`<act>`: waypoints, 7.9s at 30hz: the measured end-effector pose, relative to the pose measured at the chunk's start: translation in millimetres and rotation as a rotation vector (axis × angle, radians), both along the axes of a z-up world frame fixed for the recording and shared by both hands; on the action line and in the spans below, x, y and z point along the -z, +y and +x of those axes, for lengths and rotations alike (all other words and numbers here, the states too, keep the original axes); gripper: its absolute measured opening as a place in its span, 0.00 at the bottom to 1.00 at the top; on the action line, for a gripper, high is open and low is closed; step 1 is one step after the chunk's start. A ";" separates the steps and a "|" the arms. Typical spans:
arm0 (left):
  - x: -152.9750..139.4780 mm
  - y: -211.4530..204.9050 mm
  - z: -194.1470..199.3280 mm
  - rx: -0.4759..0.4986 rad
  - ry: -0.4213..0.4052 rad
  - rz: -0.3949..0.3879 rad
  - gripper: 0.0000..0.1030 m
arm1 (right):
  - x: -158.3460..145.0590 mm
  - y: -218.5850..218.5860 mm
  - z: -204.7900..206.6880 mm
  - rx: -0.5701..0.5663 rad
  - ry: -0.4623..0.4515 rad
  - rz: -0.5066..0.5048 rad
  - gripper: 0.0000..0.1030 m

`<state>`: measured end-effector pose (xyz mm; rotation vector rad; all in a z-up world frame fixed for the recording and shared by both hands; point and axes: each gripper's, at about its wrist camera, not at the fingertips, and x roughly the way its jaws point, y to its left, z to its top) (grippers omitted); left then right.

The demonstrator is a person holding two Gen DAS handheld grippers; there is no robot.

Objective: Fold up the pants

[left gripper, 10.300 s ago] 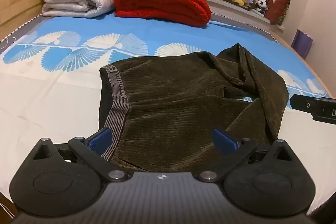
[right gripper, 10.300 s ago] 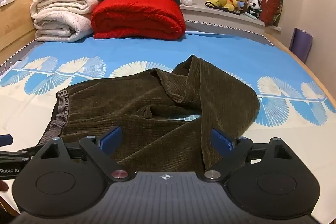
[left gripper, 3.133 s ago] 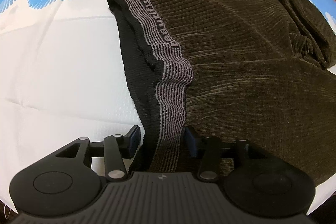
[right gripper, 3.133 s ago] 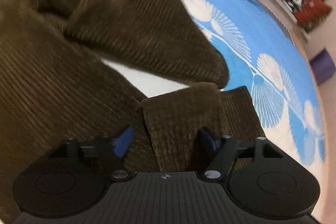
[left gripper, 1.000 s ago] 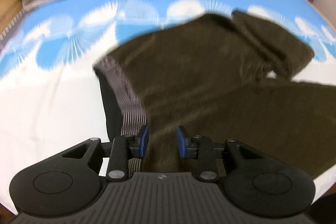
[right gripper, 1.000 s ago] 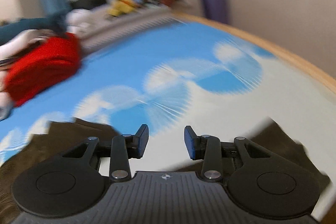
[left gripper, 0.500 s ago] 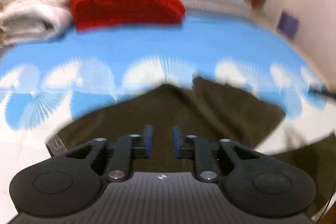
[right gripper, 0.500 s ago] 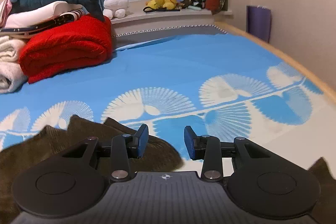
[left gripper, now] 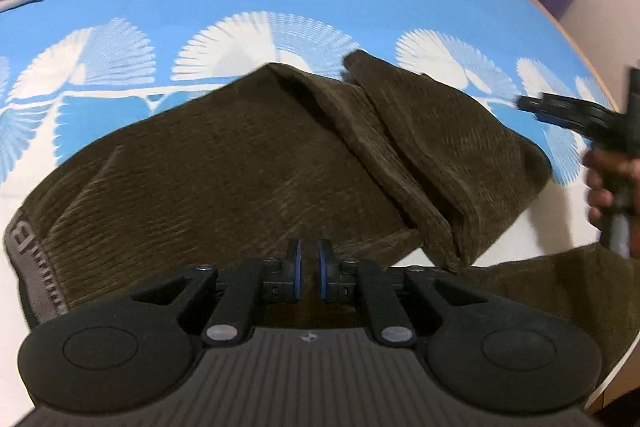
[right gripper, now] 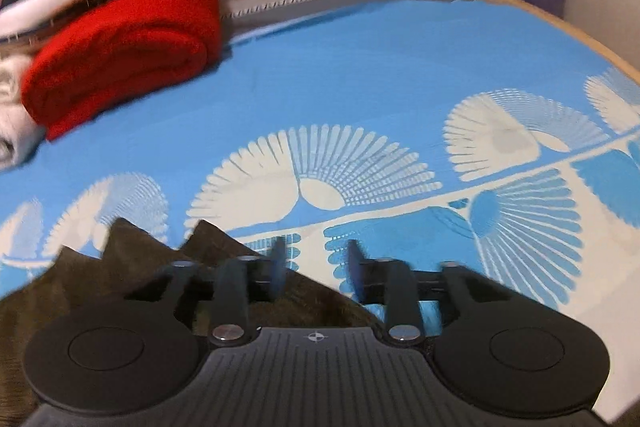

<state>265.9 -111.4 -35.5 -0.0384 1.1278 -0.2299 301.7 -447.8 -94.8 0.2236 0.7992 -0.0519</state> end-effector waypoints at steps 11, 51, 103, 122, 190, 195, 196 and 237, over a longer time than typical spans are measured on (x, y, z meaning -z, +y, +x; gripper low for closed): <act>38.5 -42.5 13.1 0.178 0.092 0.014 0.47 | 46.0 31.4 38.4 -0.195 0.131 -0.122 0.42; 68.5 -68.7 26.8 0.172 0.030 0.110 0.32 | 44.3 -151.7 -44.6 0.926 -0.030 0.375 0.37; -10.5 158.5 -74.2 -0.171 0.006 0.122 0.22 | -90.5 259.7 -298.5 -0.669 -0.132 -0.234 0.47; 22.5 235.8 -31.8 -0.339 0.077 -0.119 0.48 | -1.5 369.7 -330.6 -1.141 0.029 -0.361 0.65; 36.7 214.3 -135.0 -0.081 0.199 0.252 0.43 | -71.8 296.4 -311.0 -0.827 -0.097 -0.410 0.45; 10.3 229.0 -128.0 -0.217 0.120 0.120 0.43 | -152.0 237.8 -284.6 -0.664 -0.291 -0.375 0.64; 6.7 227.4 -123.7 -0.232 0.109 0.106 0.43 | -161.6 222.2 -276.0 -0.625 -0.310 -0.375 0.67; 35.7 213.6 62.3 -0.463 -0.178 0.017 0.79 | -105.8 68.1 -177.0 -0.082 -0.098 -0.179 0.58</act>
